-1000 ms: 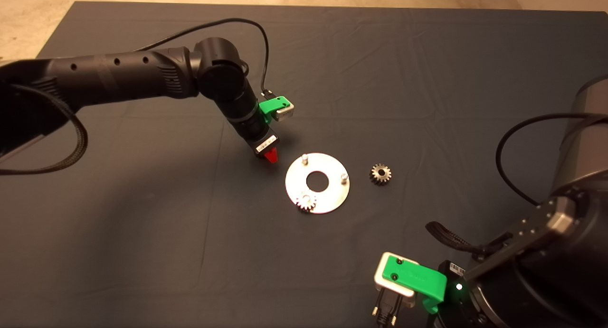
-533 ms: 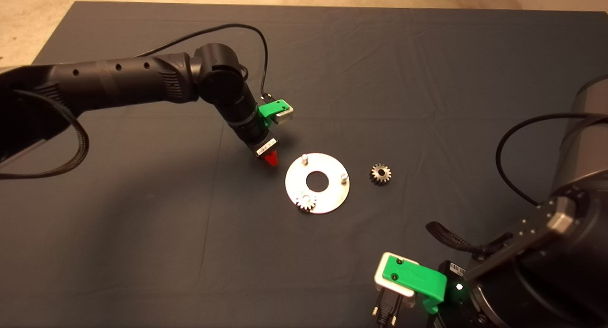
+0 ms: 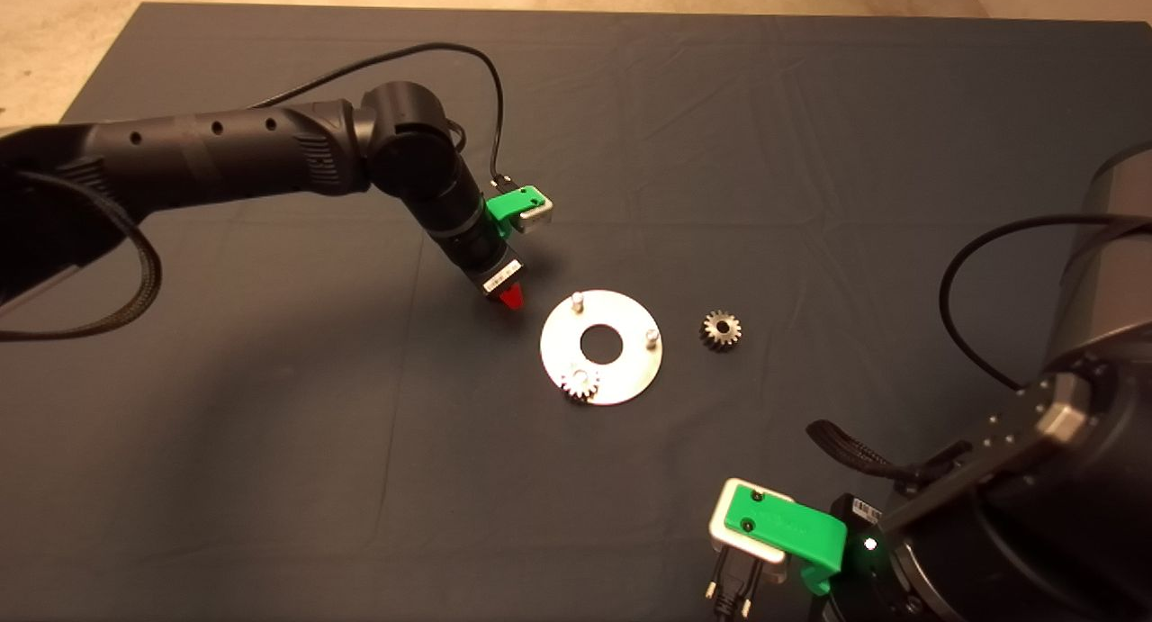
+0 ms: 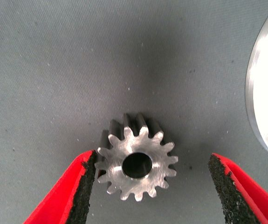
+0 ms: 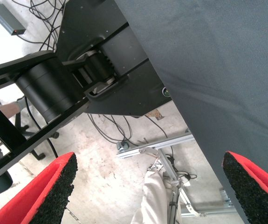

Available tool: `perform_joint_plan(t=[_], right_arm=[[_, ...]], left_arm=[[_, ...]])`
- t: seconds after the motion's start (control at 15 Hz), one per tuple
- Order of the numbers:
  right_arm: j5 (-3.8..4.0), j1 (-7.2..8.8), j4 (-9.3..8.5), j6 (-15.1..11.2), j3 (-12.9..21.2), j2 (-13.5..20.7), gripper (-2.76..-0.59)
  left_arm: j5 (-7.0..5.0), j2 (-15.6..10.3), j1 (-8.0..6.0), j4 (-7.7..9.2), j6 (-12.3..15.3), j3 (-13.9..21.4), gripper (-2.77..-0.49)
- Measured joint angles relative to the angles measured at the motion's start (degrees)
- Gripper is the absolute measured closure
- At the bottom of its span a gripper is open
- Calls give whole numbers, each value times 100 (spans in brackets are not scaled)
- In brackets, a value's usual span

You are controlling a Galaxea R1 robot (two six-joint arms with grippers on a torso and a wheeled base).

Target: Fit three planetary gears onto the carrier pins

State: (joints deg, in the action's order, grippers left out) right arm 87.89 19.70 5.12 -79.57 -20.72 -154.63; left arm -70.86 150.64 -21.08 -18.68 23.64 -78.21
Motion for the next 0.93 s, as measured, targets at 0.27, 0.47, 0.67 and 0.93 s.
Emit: perform_joint_plan(t=[0.27,0.47,0.67,0.93], right_arm=[[0,0,0,0,0,0,-233],[0,0,0,0,0,0,-233],[0,-2,0,0,0,0,-233],[0,-1,0,0,0,2,-233]], left_arm=[[41,0,0,-19,0,0,-151],[44,-3,0,-20,0,0,-138],[44,-6,0,-20,0,0,-136],[59,-33,0,-20,0,0,-113]])
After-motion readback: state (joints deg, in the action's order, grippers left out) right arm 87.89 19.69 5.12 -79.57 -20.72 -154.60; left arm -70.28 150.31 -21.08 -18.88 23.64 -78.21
